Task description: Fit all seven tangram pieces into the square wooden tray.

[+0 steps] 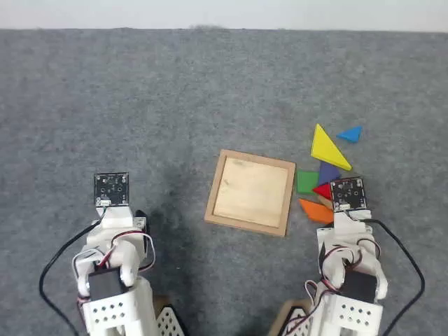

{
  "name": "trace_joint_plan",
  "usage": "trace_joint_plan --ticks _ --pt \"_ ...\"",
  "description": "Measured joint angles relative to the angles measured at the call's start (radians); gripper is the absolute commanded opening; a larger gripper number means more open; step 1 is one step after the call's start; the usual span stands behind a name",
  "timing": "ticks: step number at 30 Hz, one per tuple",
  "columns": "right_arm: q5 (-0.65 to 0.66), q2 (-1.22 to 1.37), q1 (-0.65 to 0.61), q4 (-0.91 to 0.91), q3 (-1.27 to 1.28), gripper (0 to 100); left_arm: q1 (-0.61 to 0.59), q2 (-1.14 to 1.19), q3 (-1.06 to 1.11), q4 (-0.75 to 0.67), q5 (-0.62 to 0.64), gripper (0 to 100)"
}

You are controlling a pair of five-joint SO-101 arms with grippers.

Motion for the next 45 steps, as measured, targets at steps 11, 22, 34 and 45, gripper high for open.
trace_joint_plan --ticks 11,22,34,45 --pt "0.000 0.000 0.000 0.000 0.000 9.2 0.000 0.000 0.000 0.000 0.000 12" --pt "0.000 0.000 0.000 0.000 0.000 9.5 0.000 0.000 0.000 0.000 0.000 12" --pt "0.020 0.000 -0.080 -0.020 0.000 9.1 0.000 0.000 0.000 0.000 0.000 12" --pt "0.140 0.008 -0.006 -0.097 -0.180 9.1 0.000 0.000 0.000 0.000 0.000 12"
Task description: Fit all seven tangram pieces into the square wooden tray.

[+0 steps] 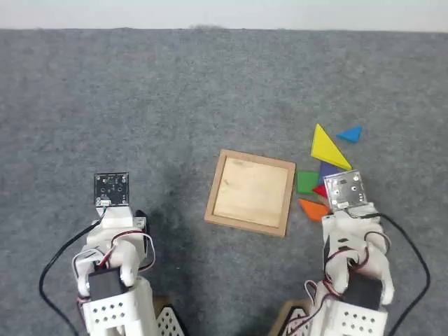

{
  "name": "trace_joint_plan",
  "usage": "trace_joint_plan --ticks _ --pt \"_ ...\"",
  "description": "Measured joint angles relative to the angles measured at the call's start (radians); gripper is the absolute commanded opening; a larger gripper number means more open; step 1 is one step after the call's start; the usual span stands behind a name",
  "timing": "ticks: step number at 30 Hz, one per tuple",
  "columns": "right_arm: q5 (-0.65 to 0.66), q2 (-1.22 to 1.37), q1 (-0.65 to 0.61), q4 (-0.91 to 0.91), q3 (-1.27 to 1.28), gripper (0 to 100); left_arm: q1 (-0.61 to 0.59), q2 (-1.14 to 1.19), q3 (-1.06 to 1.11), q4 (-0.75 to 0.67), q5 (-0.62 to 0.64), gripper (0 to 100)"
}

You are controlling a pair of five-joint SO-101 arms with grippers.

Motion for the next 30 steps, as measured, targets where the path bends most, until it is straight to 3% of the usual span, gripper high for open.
trace_joint_plan --ticks 6,13,18,24,30 --pt "0.006 0.330 -0.066 0.006 -0.199 9.5 0.000 0.000 0.000 0.000 0.000 12" --pt "0.006 0.987 -0.163 0.014 -0.525 9.7 0.000 0.000 0.000 0.000 0.000 12" --pt "-0.021 1.369 -0.160 0.012 -0.723 18.7 0.000 0.000 0.000 0.000 -0.003 12" --pt "-0.063 1.513 -0.207 -0.015 -0.767 31.8 0.000 0.000 0.000 0.000 -0.006 12" --pt "0.008 1.525 -0.232 -0.015 -0.769 34.9 0.000 0.000 0.000 0.000 -0.006 12"
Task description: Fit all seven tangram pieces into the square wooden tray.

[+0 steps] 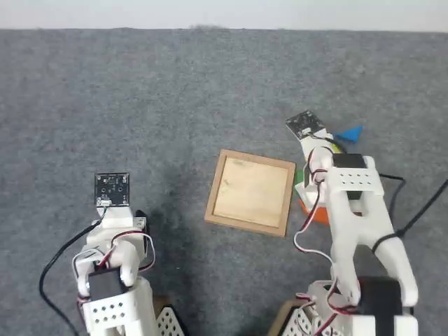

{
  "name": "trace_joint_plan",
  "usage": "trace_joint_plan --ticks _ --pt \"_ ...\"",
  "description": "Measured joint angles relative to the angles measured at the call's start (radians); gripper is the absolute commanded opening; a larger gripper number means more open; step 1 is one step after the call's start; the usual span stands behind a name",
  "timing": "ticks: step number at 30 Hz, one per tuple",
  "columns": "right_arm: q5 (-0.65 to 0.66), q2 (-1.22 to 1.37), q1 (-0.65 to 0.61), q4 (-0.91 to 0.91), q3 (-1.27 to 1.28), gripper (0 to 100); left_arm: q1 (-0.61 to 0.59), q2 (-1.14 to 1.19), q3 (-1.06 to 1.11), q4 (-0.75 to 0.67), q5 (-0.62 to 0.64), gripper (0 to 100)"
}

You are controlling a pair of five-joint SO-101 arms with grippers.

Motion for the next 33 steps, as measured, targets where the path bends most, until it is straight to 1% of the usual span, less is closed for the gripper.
trace_joint_plan --ticks 8,14,18,22,25,27,30,33 --pt "0.106 0.000 0.084 0.000 0.000 35.0 0.000 0.000 0.000 0.000 0.000 12" --pt "0.212 0.000 0.091 0.020 0.000 35.1 0.000 0.000 0.000 0.000 0.000 12" --pt "0.269 0.000 0.121 0.032 -0.005 39.2 0.000 0.000 0.000 0.000 0.000 12" --pt "0.321 0.020 0.176 0.037 -0.049 39.9 0.000 0.000 0.000 0.000 0.000 12" --pt "0.333 0.094 0.206 0.037 -0.083 39.9 0.000 0.000 0.000 0.000 0.000 12" --pt "0.330 0.170 0.206 0.029 -0.107 39.9 0.000 0.000 0.000 0.000 0.000 12" --pt "0.288 0.275 0.206 0.005 -0.163 40.0 0.000 0.000 0.000 0.000 0.000 12" --pt "0.301 0.356 0.196 0.000 -0.222 39.9 0.000 0.000 0.000 0.000 0.000 12"
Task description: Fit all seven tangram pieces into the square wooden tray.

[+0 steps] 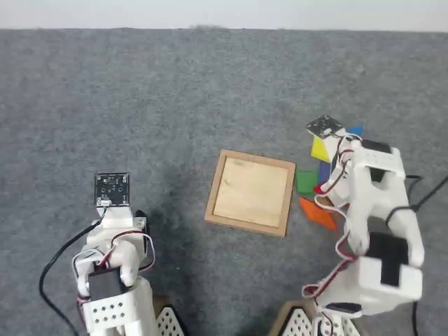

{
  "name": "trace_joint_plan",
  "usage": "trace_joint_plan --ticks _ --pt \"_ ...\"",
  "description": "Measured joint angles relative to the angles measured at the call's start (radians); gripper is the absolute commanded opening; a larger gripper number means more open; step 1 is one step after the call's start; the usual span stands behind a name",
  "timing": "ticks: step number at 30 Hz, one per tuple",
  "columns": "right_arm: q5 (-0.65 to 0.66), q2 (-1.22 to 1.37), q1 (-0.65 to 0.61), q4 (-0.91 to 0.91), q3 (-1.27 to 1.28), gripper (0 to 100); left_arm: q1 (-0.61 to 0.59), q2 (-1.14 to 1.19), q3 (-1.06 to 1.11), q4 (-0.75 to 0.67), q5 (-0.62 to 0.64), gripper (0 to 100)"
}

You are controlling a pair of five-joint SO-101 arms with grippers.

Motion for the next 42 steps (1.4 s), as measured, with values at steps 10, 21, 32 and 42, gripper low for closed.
trace_joint_plan --ticks 10,21,32,42 --pt "0.026 0.206 -0.025 0.000 -0.169 39.9 0.000 0.000 0.000 0.000 0.000 12" --pt "0.212 0.255 -0.028 0.101 -0.250 31.6 0.000 0.000 0.000 0.000 0.000 12" --pt "0.058 0.255 -0.034 0.081 -0.261 27.8 0.000 0.000 0.000 0.000 0.000 12" --pt "-0.029 0.250 0.025 0.054 -0.252 35.9 0.000 0.000 0.000 0.000 0.000 12"
